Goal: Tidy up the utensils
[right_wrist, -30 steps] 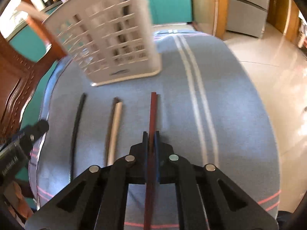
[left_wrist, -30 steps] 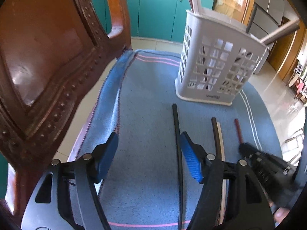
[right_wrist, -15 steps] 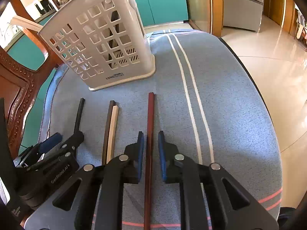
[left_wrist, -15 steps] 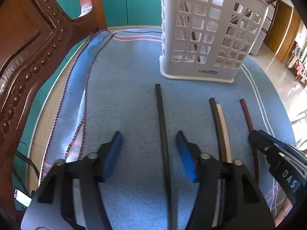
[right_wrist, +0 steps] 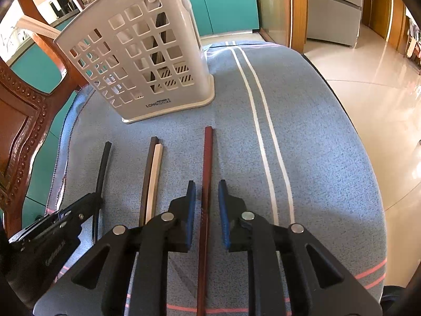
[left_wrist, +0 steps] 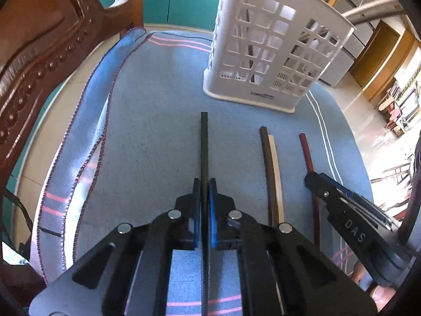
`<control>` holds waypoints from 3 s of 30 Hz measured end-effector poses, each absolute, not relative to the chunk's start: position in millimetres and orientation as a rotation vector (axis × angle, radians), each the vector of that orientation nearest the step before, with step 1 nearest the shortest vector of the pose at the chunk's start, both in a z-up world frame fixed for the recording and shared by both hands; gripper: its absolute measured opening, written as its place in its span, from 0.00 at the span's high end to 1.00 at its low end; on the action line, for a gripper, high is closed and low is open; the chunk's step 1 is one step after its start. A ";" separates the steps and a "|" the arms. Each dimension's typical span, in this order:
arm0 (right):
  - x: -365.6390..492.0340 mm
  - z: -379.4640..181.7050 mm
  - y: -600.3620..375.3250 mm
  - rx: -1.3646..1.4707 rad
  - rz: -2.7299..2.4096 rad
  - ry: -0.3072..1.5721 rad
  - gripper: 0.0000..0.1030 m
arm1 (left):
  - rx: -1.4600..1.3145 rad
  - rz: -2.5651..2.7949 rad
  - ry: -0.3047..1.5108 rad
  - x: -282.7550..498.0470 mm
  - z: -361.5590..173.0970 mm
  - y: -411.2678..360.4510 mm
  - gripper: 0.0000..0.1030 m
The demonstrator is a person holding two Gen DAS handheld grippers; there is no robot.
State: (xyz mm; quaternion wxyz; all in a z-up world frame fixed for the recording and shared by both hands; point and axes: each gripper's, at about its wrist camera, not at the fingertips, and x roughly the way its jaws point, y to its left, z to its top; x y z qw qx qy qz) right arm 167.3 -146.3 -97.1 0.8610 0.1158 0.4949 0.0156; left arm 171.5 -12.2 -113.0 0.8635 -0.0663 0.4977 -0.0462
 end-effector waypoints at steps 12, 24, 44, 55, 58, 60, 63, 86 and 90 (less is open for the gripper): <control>168.2 -97.4 -131.6 0.164 0.038 1.027 0.76 | -0.058 -0.048 1.040 174.2 -115.3 -18.7 0.80; 168.2 -99.1 -121.3 0.090 0.019 1.013 0.71 | -0.006 -0.028 1.028 172.0 -115.1 -22.3 0.58; 167.8 -103.9 -112.0 0.011 -0.009 0.996 0.71 | 0.010 -0.003 1.020 172.1 -117.7 -19.8 0.46; 168.1 -104.8 -113.8 0.016 -0.006 0.995 0.70 | 0.011 -0.002 1.020 172.3 -118.2 -20.2 0.46; 168.0 -104.1 -113.4 0.016 -0.007 0.995 0.70 | 0.009 -0.003 1.022 172.8 -119.1 -20.2 0.47; 168.1 -103.7 -113.5 0.018 -0.005 0.996 0.70 | 0.006 -0.011 1.022 172.7 -118.9 -21.1 0.52; 169.0 -102.5 -119.6 0.075 0.008 0.998 0.86 | -0.007 -0.021 1.019 172.5 -117.4 -21.1 0.66; 131.5 -7.1 -150.8 0.212 0.155 0.683 0.94 | -0.084 -0.036 0.736 140.0 -36.6 -8.1 0.93; 127.0 -4.8 -159.0 0.241 0.182 0.665 0.94 | -0.082 -0.041 0.721 139.9 -34.7 -9.8 0.93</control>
